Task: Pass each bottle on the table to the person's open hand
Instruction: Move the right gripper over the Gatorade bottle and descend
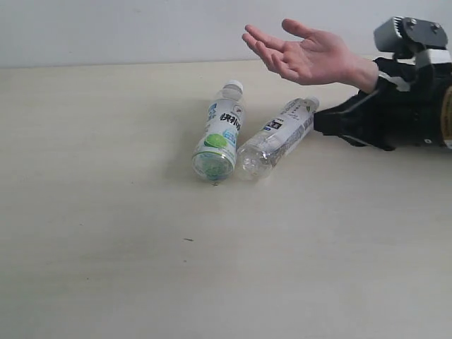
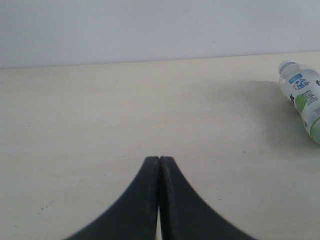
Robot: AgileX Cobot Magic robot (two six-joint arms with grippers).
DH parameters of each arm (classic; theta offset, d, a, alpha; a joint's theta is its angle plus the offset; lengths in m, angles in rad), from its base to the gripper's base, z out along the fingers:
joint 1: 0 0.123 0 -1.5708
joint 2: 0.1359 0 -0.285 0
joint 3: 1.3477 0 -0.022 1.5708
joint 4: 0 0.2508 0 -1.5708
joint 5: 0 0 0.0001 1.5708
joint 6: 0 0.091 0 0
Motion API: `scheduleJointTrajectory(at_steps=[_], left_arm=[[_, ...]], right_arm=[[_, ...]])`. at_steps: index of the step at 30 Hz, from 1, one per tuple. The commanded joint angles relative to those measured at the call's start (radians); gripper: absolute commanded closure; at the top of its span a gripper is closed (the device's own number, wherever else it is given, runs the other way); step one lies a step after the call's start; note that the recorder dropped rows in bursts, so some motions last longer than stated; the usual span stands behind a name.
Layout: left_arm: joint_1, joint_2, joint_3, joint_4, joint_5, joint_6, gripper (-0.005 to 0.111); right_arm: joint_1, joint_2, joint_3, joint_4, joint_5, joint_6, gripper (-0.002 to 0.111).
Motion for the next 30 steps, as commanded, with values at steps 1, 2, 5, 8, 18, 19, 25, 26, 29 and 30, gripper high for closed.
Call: scheduleJointTrajectory(at_steps=[1, 2, 5, 8, 18, 19, 25, 26, 29, 30], left_arm=[[-0.001, -0.005, 0.003, 0.003, -0.007, -0.003, 0.104], [-0.001, -0.005, 0.003, 0.003, -0.007, -0.003, 0.104], [-0.001, -0.005, 0.003, 0.003, -0.007, -0.003, 0.104], [-0.001, -0.005, 0.003, 0.003, -0.007, -0.003, 0.104], [-0.001, -0.005, 0.003, 0.003, -0.007, -0.003, 0.104], [-0.001, -0.005, 0.003, 0.003, -0.007, -0.003, 0.104], [-0.001, -0.005, 0.003, 0.003, -0.007, -0.003, 0.104], [-0.001, -0.005, 0.003, 0.003, -0.007, -0.003, 0.104], [-0.001, -0.005, 0.003, 0.003, -0.007, -0.003, 0.104], [-0.001, -0.005, 0.003, 0.003, -0.007, -0.003, 0.104]], right_arm=[[0.086, 0.048, -0.116, -0.243, 0.073, 0.263, 0.108], [0.099, 0.060, -0.147, -0.273, 0.073, 0.353, 0.108], [0.125, 0.086, -0.212, -0.273, 0.053, 0.391, 0.105], [0.126, 0.098, -0.273, -0.273, 0.038, 0.395, 0.101], [0.126, 0.102, -0.439, -0.273, 0.038, 0.233, 0.098], [0.126, 0.105, -0.456, -0.273, 0.043, 0.217, 0.098], [0.126, 0.113, -0.567, -0.273, 0.220, 0.068, 0.098], [0.126, 0.115, -0.574, -0.273, 0.263, 0.011, 0.098], [0.126, 0.125, -0.575, -0.273, 0.392, -0.178, 0.098], [0.126, 0.140, -0.575, -0.273, 0.497, -0.225, 0.098]])
